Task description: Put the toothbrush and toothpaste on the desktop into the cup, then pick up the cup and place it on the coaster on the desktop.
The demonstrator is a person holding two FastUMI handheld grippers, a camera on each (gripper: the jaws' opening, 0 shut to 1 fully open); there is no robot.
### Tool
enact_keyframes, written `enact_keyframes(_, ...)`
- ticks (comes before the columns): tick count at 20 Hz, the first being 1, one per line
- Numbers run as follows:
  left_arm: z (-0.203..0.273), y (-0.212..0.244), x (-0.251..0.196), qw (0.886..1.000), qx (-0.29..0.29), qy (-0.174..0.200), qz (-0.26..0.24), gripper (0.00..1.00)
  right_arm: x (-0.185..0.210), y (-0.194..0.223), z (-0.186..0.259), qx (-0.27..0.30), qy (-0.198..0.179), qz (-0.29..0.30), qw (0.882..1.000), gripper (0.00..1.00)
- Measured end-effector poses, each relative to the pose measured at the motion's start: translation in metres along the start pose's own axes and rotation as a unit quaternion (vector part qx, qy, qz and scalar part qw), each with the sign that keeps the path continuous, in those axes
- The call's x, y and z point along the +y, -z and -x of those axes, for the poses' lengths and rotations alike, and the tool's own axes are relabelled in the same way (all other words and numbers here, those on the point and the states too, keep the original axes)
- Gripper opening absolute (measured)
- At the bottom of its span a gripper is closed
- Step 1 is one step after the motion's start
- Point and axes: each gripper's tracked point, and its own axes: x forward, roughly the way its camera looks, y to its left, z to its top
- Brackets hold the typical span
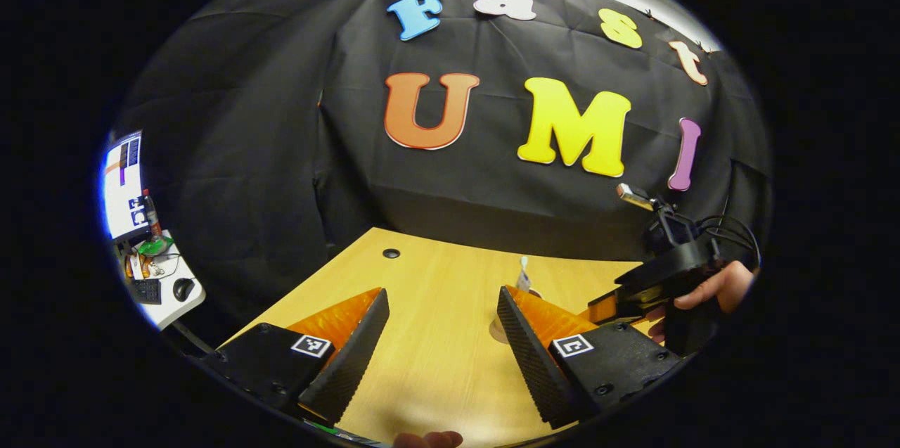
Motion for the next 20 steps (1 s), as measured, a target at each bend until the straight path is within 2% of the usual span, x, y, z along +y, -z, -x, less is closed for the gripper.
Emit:
enact_keyframes(3,-0.004,-0.019,-0.033,0.999,-0.012,0.038,-0.007,0.98,-0.023,-0.035,0.062,-0.113,0.003,-0.003,0.994,0.72)
enact_keyframes(4,-0.003,-0.027,-0.044,0.999,-0.017,0.049,-0.01,0.98,-0.027,-0.046,0.082,-0.157,-0.003,-0.002,0.988,0.77)
enact_keyframes(5,-0.003,-0.035,-0.054,0.998,-0.023,0.058,-0.011,0.98,-0.031,-0.058,0.102,-0.203,-0.012,0.003,0.979,0.75)
enact_keyframes(6,-0.002,-0.045,-0.063,0.997,-0.031,0.067,-0.011,0.98,-0.039,-0.067,0.12,-0.248,-0.01,0.009,0.969,0.79)
enact_keyframes(7,-0.003,-0.052,-0.073,0.997,-0.035,0.074,-0.011,0.98,-0.048,-0.075,0.139,-0.289,-0.004,0.015,0.957,0.79)
enact_keyframes(8,-0.001,-0.058,-0.079,0.996,-0.038,0.078,-0.011,0.98,-0.053,-0.079,0.155,-0.323,0.002,0.02,0.946,0.8)
enact_keyframes(9,0.003,-0.063,-0.085,0.996,-0.042,0.081,-0.011,0.98,-0.059,-0.081,0.174,-0.35,0.009,0.023,0.936,0.77)
enact_keyframes(10,0.007,-0.069,-0.09,0.995,-0.048,0.084,-0.01,0.98,-0.063,-0.083,0.187,-0.374,0.014,0.025,0.927,0.8)
enact_keyframes(12,0.014,-0.079,-0.097,0.995,-0.06,0.083,-0.012,1.0,-0.064,-0.085,0.204,-0.413,0.016,0.032,0.91,0.8)
enact_keyframes(13,0.018,-0.082,-0.098,0.994,-0.065,0.082,-0.013,0.98,-0.064,-0.085,0.199,-0.428,0.018,0.034,0.903,0.77)
enact_keyframes(14,0.023,-0.086,-0.099,0.994,-0.07,0.08,-0.014,1.0,-0.064,-0.084,0.199,-0.436,0.018,0.037,0.899,0.81)
enact_keyframes(15,0.028,-0.089,-0.098,0.994,-0.075,0.073,-0.015,0.98,-0.064,-0.083,0.196,-0.439,0.018,0.039,0.897,0.78)
enact_keyframes(16,0.032,-0.092,-0.097,0.994,-0.082,0.068,-0.017,0.98,-0.065,-0.083,0.192,-0.443,0.015,0.036,0.896,0.82)
enact_keyframes(20,0.039,-0.092,-0.097,0.994,-0.086,0.063,-0.03,0.98,-0.063,-0.087,0.186,-0.457,0.018,0.037,0.888,0.82)
